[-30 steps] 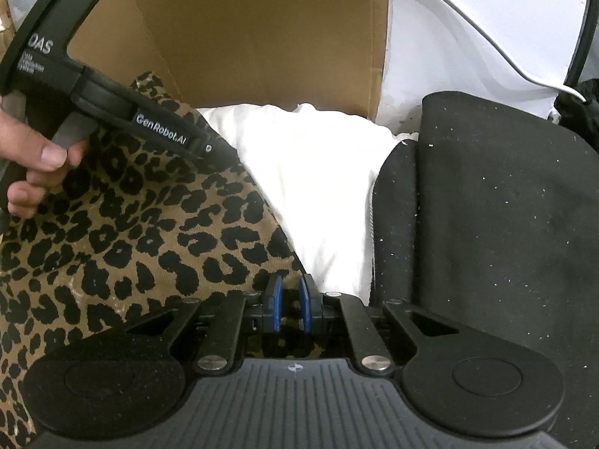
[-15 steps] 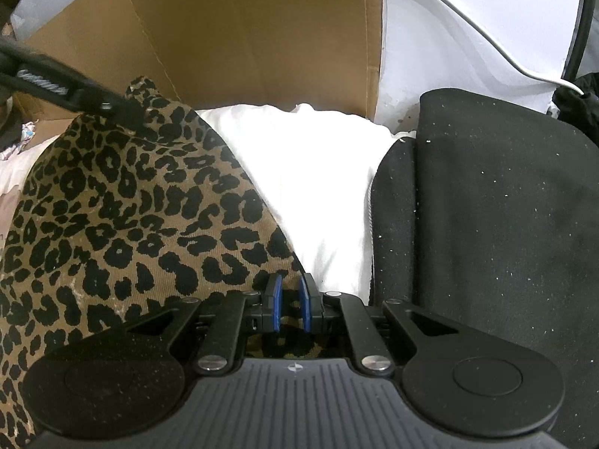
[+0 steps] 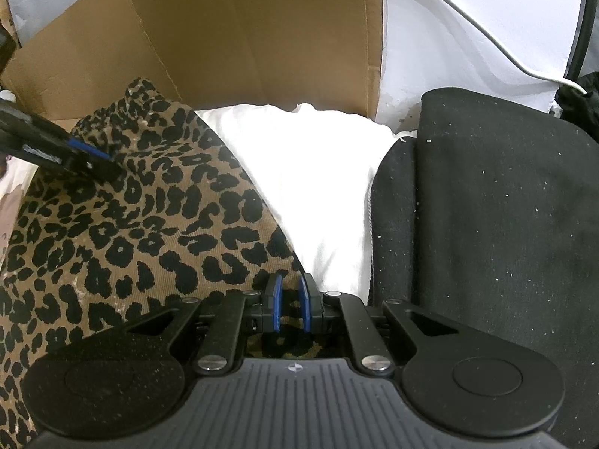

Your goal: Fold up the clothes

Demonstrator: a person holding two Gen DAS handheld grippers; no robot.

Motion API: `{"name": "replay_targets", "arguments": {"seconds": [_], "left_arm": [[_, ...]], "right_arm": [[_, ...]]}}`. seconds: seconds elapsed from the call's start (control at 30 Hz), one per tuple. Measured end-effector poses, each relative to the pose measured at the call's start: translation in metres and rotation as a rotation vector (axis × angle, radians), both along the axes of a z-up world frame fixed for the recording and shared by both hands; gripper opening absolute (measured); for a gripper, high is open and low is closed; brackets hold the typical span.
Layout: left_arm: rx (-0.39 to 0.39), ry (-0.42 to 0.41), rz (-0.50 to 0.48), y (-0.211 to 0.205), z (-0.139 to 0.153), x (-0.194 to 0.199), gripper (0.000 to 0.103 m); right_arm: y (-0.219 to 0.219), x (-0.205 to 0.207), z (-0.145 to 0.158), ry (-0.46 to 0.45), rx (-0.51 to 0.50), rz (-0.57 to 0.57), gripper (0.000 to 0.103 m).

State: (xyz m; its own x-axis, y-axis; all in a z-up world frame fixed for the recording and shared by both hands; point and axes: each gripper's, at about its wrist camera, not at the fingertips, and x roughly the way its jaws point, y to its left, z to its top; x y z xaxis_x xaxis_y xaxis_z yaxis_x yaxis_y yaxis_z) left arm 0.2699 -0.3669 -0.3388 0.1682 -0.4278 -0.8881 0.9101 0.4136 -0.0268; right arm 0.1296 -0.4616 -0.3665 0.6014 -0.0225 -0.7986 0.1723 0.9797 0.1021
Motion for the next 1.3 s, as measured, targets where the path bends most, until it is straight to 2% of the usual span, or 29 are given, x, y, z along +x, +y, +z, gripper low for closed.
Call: {"name": "replay_targets", "arguments": {"seconds": [0.2, 0.37, 0.53, 0.77, 0.87, 1.07, 1.2, 1.3], "left_arm": [[-0.013, 0.031, 0.008, 0.000, 0.008, 0.009, 0.028], [-0.047, 0.013, 0.005, 0.020, 0.032, 0.020, 0.028], [-0.038, -0.005, 0.018, 0.038, 0.043, 0.031, 0.027], [-0.012, -0.005, 0.030, 0.048, 0.036, 0.039, 0.027], [0.006, 0.006, 0.043, 0.046, 0.022, 0.043, 0.027], [-0.014, 0.007, 0.047, 0.041, 0.002, 0.050, 0.025], [0.009, -0.005, 0.032, 0.038, 0.010, 0.047, 0.024], [-0.027, 0.001, 0.029, 0.045, 0.030, 0.040, 0.024]], "right_arm": [[-0.002, 0.000, 0.001, 0.000, 0.014, -0.003, 0.015], [-0.002, 0.000, 0.001, 0.000, 0.019, 0.003, 0.015], [-0.003, 0.002, 0.000, -0.003, 0.022, 0.005, 0.015], [-0.002, 0.003, 0.000, -0.002, 0.019, 0.006, 0.015], [-0.002, 0.004, -0.002, 0.000, 0.016, 0.010, 0.015], [-0.003, 0.005, -0.005, 0.000, 0.014, 0.013, 0.015], [0.001, 0.007, -0.005, 0.016, 0.001, 0.010, 0.015], [0.002, 0.005, 0.005, 0.029, -0.016, 0.033, 0.017]]}}
